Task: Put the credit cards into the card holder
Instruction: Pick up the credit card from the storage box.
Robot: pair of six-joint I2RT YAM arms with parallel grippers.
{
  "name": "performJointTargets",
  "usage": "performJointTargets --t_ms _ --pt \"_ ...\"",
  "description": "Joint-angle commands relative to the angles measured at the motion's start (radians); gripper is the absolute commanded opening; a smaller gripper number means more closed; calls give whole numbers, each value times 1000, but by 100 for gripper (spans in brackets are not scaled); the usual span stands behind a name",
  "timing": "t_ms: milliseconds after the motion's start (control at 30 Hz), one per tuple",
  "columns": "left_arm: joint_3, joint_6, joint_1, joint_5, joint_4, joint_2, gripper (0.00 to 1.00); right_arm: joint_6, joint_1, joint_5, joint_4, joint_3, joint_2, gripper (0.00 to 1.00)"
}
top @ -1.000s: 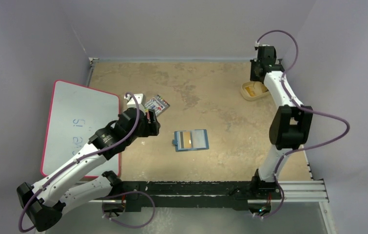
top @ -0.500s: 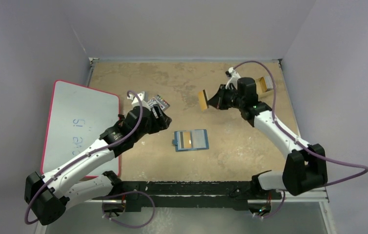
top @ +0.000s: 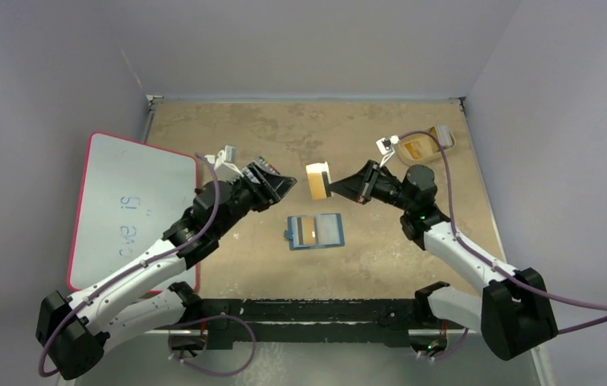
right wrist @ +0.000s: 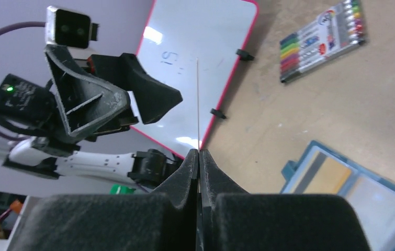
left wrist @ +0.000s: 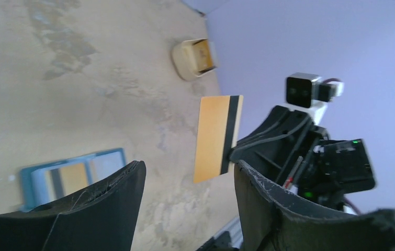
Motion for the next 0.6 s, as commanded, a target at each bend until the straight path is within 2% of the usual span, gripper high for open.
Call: performJointTargets --t_ms 0,133,233,367,433,500,567 --pt "2 -50 -1 132 244 36 62 217 3 -98 359 -41 -21 0" --pt "-1 -75 -1 195 358 94 62 292 4 -127 451 -67 -26 0" --pt "-19 -115 -2 230 461 125 60 305 5 -140 453 -70 -34 0" --pt "-24 -138 -2 261 529 161 49 306 5 -149 441 -70 -30 0" --pt "-31 -149 -2 274 555 174 37 308 5 -149 441 -73 -25 0" --pt "-35 -157 -2 279 572 181 16 305 5 -144 441 -80 -19 0" --pt "-34 -157 -2 274 554 182 1 296 4 -142 430 -87 -13 0"
